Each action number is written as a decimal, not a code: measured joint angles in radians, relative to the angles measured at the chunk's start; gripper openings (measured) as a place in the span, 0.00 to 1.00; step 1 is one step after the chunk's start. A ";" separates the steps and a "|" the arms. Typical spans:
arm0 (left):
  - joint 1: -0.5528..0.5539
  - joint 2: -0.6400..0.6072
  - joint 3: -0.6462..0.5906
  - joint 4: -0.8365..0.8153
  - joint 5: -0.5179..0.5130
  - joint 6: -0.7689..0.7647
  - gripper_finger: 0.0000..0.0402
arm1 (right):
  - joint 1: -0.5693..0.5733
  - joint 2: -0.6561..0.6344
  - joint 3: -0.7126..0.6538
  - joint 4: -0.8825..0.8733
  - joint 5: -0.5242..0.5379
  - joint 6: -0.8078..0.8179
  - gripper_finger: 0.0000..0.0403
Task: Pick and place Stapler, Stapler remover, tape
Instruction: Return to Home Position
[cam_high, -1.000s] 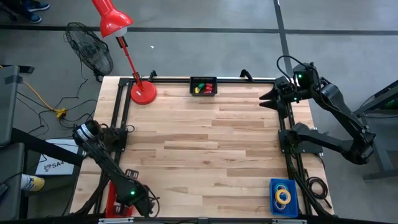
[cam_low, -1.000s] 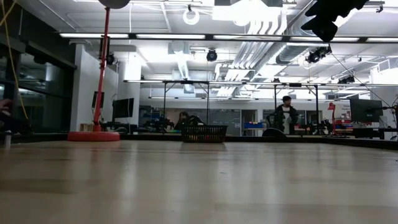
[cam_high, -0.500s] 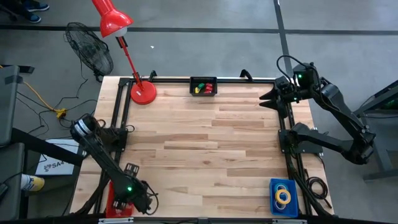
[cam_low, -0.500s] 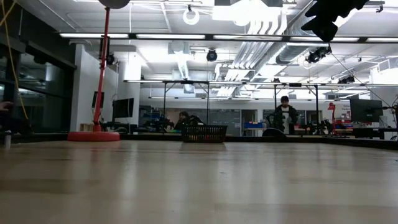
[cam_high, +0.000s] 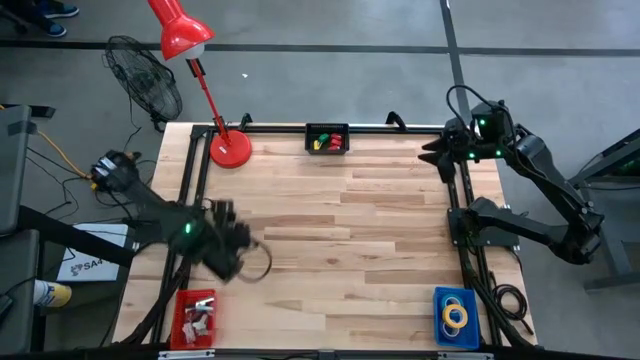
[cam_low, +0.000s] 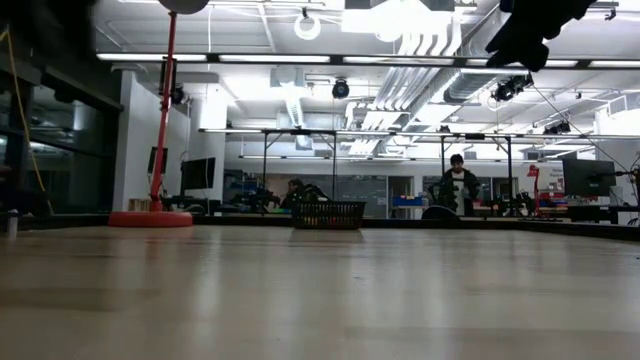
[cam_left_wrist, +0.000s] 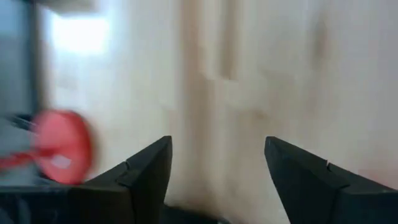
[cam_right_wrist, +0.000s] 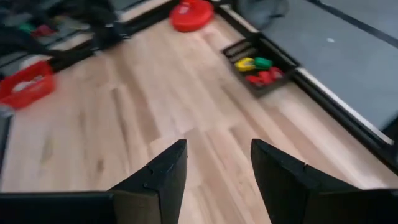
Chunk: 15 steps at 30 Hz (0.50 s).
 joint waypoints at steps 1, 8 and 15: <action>0.040 -0.019 0.000 0.005 -0.053 0.045 0.62 | 0.000 0.000 0.000 0.000 0.024 0.018 0.42; 0.341 -0.136 -0.047 0.190 -0.243 0.422 0.57 | -0.009 0.000 0.000 0.014 -0.037 0.061 0.42; 0.640 -0.365 -0.383 0.771 -0.101 0.691 0.52 | -0.140 -0.022 -0.060 0.078 -0.314 -0.014 0.42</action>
